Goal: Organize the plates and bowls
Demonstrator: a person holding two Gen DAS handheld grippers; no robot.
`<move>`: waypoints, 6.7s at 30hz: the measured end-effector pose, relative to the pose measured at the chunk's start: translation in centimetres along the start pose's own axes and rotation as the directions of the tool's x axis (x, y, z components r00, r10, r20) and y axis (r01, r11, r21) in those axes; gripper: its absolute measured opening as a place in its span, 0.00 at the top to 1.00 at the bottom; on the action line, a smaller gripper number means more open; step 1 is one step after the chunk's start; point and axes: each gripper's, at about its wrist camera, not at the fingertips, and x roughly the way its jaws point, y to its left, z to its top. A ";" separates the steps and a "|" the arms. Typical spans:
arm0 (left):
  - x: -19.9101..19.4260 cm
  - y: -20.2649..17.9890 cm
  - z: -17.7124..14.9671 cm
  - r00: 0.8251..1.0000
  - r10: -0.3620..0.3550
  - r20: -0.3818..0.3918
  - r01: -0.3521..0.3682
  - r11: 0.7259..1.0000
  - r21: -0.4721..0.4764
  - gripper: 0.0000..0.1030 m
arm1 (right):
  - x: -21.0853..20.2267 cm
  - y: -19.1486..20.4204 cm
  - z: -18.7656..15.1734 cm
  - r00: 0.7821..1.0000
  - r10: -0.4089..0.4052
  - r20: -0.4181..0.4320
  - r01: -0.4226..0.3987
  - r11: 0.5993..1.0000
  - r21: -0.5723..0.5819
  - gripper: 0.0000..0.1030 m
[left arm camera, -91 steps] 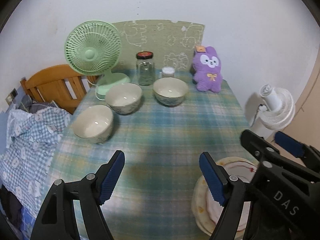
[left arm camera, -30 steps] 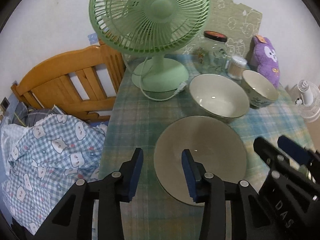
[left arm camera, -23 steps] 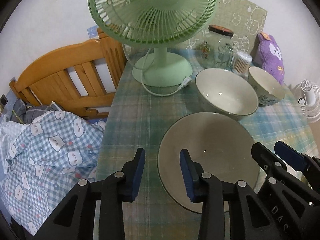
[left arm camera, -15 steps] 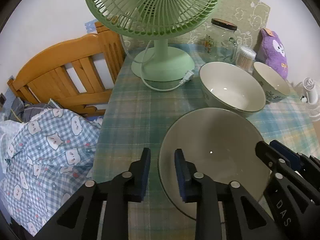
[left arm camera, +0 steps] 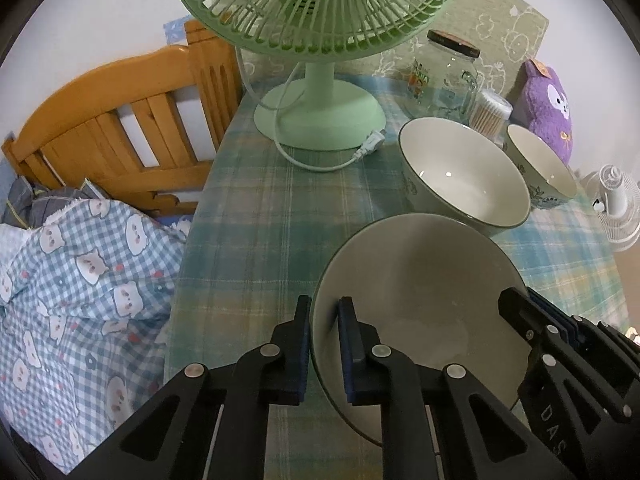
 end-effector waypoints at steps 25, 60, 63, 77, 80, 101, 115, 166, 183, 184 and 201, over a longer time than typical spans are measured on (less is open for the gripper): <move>-3.8 -4.9 -3.3 1.000 0.028 0.009 -0.029 0.998 0.051 0.91 | -4.3 -4.4 -3.0 1.000 0.015 -0.009 -0.015 1.000 0.002 0.89; -8.1 -16.3 -11.1 1.000 0.016 0.023 -0.017 0.999 0.043 0.91 | -10.4 -16.3 -10.4 0.998 0.003 -0.060 -0.003 1.000 -0.003 0.89; -8.1 -16.6 -11.9 1.000 0.020 0.016 -0.020 0.999 0.046 0.91 | -10.5 -16.6 -11.2 0.998 0.004 -0.068 -0.005 1.000 -0.003 0.89; -8.0 -16.7 -14.3 0.999 0.041 -0.001 -0.041 0.997 0.063 0.91 | -10.2 -16.5 -13.6 0.995 0.014 -0.103 -0.015 1.000 -0.014 0.89; -7.9 -16.8 -14.3 0.999 0.045 -0.003 -0.045 0.997 0.063 0.91 | -10.3 -16.4 -13.6 0.994 0.014 -0.105 -0.016 1.000 -0.015 0.89; -9.0 -16.6 -13.8 0.999 0.048 0.017 -0.050 0.996 0.078 0.40 | -11.6 -16.4 -12.6 0.995 -0.028 -0.093 0.025 0.999 -0.034 0.59; -12.8 -14.8 -10.3 0.996 0.030 0.082 -0.033 0.999 0.039 0.24 | -15.7 -15.9 -9.0 0.999 -0.036 -0.001 0.036 0.999 -0.007 0.50; -14.3 -8.6 3.3 0.969 0.011 0.248 -0.030 0.997 0.075 0.07 | -17.0 -8.1 5.7 0.966 -0.107 0.237 0.106 0.994 0.014 0.23; -8.3 -8.5 6.8 0.968 0.077 0.238 -0.086 0.996 0.029 0.09 | -9.1 -8.0 10.2 0.984 0.013 0.180 -0.006 0.999 -0.042 0.23; -7.9 -8.5 6.8 0.969 0.077 0.237 -0.087 0.996 0.029 0.10 | -8.6 -7.9 10.3 0.983 0.014 0.181 -0.005 0.999 -0.050 0.23; -0.7 -7.7 7.6 0.967 0.102 0.234 -0.105 0.995 -0.001 0.13 | -0.7 -7.6 11.1 0.983 0.026 0.179 -0.012 0.997 -0.079 0.23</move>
